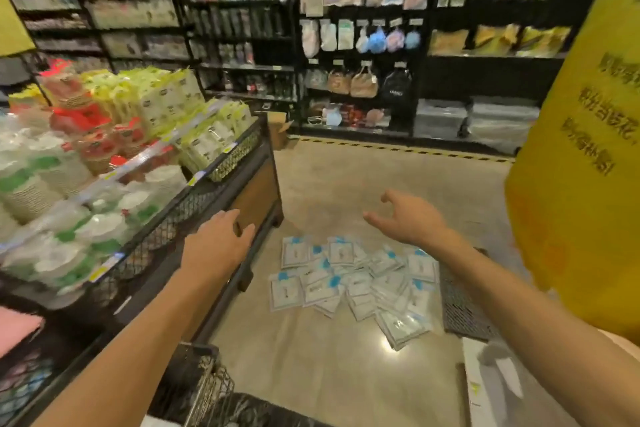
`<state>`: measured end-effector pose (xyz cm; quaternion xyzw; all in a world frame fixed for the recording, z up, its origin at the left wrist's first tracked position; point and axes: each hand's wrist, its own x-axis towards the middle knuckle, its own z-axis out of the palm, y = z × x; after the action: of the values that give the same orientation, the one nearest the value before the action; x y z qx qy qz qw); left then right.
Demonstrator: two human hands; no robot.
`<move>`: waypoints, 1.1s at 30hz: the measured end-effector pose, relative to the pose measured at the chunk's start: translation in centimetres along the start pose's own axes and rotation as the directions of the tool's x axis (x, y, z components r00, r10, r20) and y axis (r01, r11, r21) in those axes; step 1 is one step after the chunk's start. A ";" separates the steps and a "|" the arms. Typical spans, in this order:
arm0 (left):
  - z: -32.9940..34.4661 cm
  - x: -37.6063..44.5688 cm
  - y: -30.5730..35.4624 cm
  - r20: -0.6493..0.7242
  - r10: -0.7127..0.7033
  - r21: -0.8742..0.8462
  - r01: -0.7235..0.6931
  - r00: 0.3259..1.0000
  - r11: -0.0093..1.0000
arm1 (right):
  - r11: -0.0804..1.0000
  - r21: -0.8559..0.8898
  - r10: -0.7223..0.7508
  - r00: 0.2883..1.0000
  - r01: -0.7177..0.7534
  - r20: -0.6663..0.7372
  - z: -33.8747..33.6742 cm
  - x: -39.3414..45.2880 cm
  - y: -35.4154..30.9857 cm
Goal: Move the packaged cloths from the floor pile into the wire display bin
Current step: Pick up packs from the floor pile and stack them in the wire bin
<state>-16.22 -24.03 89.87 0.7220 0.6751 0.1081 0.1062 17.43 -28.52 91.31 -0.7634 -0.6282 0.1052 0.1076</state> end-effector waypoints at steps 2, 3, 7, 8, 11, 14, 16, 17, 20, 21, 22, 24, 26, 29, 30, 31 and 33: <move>1.8 1.6 3.2 0.021 0.017 0.006 -0.017 1.000 1.000 | 0.999 -0.001 0.049 0.999 -0.049 -0.002 -0.3 0.7 4.1; 2.8 2.3 4.6 0.018 0.031 0.009 -0.031 0.999 0.999 | 0.997 -0.001 0.076 0.997 -0.076 -0.001 -0.3 1.0 6.0; 6.8 5.2 9.6 0.070 0.058 0.016 -0.059 0.996 0.998 | 0.986 -0.006 0.166 0.986 -0.166 0.005 0.5 2.6 13.1; 7.8 5.9 10.6 0.088 0.064 0.023 -0.066 0.994 0.998 | 0.982 -0.005 0.191 0.981 -0.191 0.010 0.8 3.0 14.8; 10.6 8.5 13.1 0.139 0.080 0.058 -0.089 0.987 0.994 | 0.962 -0.006 0.273 0.961 -0.273 0.042 1.6 4.0 19.0; 13.4 10.9 15.1 0.190 0.108 0.076 -0.124 0.976 0.989 | 0.940 -0.011 0.342 0.938 -0.342 0.055 2.5 4.9 22.4; 15.0 12.5 16.8 0.228 0.135 0.077 -0.156 0.964 0.985 | 0.927 -0.023 0.374 0.925 -0.374 0.070 3.2 5.7 24.2; 15.8 13.5 17.6 0.256 0.147 0.080 -0.172 0.955 0.982 | 0.917 -0.026 0.398 0.914 -0.397 0.076 3.5 6.1 25.1; 18.3 17.1 19.8 0.316 0.196 0.066 -0.228 0.928 0.971 | 0.885 -0.024 0.465 0.882 -0.465 0.072 4.4 7.7 27.1; 19.2 18.7 20.4 0.325 0.204 0.063 -0.237 0.923 0.970 | 0.876 -0.029 0.482 0.874 -0.481 0.068 4.5 8.3 27.7; 20.1 20.4 21.0 0.341 0.212 0.058 -0.245 0.916 0.968 | 0.870 -0.034 0.493 0.867 -0.492 0.067 4.5 9.1 28.2; 21.7 23.8 22.3 0.377 0.233 0.062 -0.275 0.897 0.959 | 0.853 -0.036 0.522 0.850 -0.521 0.069 4.5 10.8 29.2; 22.8 27.3 23.7 0.412 0.244 0.065 -0.295 0.878 0.953 | 0.823 -0.036 0.568 0.820 -0.566 0.068 4.2 12.5 30.0; 24.5 32.0 25.7 0.457 0.284 0.042 -0.339 0.843 0.940 | 0.796 -0.022 0.605 0.794 -0.605 0.061 4.0 15.1 31.2; 25.3 33.4 26.2 0.472 0.291 0.052 -0.356 0.832 0.933 | 0.787 -0.019 0.617 0.785 -0.617 0.059 4.1 15.9 31.6; 25.9 34.8 26.8 0.486 0.296 0.055 -0.367 0.822 0.929 | 0.776 -0.023 0.630 0.774 -0.630 0.064 4.1 16.8 32.1; 27.0 36.8 28.0 0.522 0.297 0.043 -0.372 0.800 0.927 | 0.757 -0.027 0.653 0.752 -0.653 0.087 4.7 18.3 33.3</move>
<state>20.93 10.60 72.96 0.8382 0.4908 -0.1171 0.2068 50.64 -16.62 76.50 -0.9287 -0.3263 0.1722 0.0374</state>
